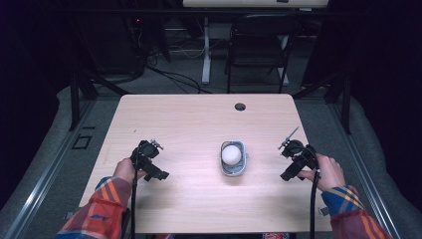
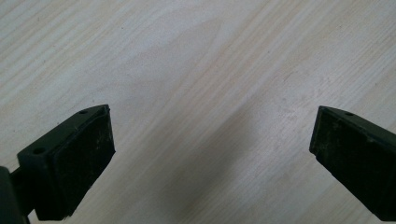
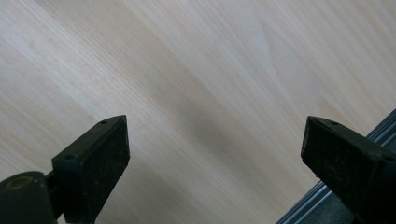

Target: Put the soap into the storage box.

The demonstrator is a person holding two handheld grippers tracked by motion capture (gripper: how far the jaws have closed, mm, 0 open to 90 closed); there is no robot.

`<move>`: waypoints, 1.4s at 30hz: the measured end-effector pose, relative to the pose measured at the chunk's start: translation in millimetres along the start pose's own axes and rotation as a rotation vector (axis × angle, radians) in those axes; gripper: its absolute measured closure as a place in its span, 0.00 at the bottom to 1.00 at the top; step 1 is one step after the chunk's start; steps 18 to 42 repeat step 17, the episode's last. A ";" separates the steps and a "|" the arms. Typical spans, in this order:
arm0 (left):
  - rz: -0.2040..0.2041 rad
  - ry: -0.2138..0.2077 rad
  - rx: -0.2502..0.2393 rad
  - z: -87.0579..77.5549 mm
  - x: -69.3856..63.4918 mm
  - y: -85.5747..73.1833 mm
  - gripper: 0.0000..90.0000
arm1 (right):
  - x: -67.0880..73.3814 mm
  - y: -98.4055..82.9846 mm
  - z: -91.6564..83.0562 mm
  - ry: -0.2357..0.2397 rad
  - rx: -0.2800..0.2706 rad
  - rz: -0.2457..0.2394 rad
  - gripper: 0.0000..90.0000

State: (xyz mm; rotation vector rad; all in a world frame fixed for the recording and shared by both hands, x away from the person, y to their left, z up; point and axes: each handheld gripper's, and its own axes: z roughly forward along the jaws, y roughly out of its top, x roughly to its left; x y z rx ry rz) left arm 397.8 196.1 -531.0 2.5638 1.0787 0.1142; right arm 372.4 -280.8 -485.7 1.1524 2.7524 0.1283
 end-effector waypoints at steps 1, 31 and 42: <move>0.000 0.000 0.000 0.0 0.1 0.0 0.00 | 2.2 -4.9 4.9 0.008 -0.036 0.040 0.08; 0.004 -0.003 0.005 0.9 -0.3 0.4 0.00 | 2.1 -30.0 35.9 0.023 0.021 0.071 0.09; 0.004 -0.003 0.005 0.9 -0.3 0.4 0.00 | 2.1 -30.0 35.9 0.023 0.021 0.071 0.09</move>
